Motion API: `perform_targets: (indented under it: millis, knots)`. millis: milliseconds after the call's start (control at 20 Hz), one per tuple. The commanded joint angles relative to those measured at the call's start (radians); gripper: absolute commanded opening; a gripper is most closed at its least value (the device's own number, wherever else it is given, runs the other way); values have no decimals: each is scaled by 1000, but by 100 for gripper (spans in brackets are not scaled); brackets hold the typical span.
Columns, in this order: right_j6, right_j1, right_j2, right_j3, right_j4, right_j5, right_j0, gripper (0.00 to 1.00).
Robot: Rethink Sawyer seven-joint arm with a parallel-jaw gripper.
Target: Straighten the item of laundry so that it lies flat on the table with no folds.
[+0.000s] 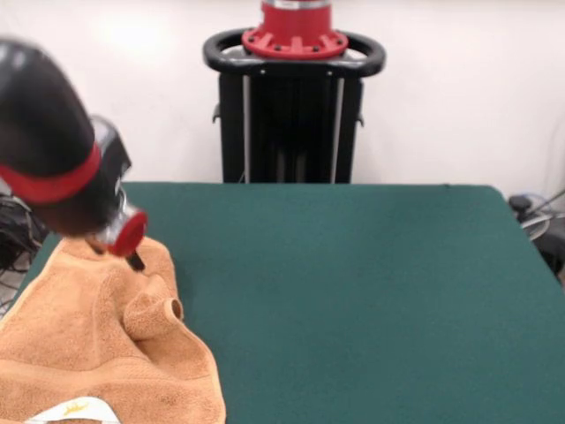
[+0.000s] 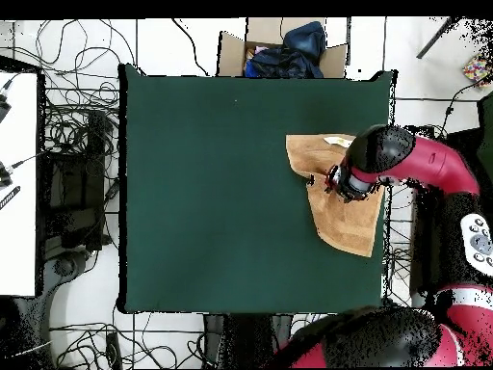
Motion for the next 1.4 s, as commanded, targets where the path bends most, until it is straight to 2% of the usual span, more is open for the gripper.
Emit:
perform_targets:
  millis: [50, 200, 300, 500, 650, 850, 1150, 1400]
  knots:
    - [29, -228, -32, 200, 4, -92, 66, 100]
    - [90, -242, -45, 224, 0, -117, 88, 100]
    - [117, -216, -44, 232, -6, -153, 98, 100]
    - [211, -165, -59, 303, -20, -335, 114, 100]
    - [291, -159, -92, 376, -51, -515, 146, 100]
    - [364, -147, -179, 404, -75, -630, 223, 100]
    - [361, -108, -327, 399, -35, -682, 339, 100]
    - [265, -94, -355, 390, 11, -665, 359, 100]
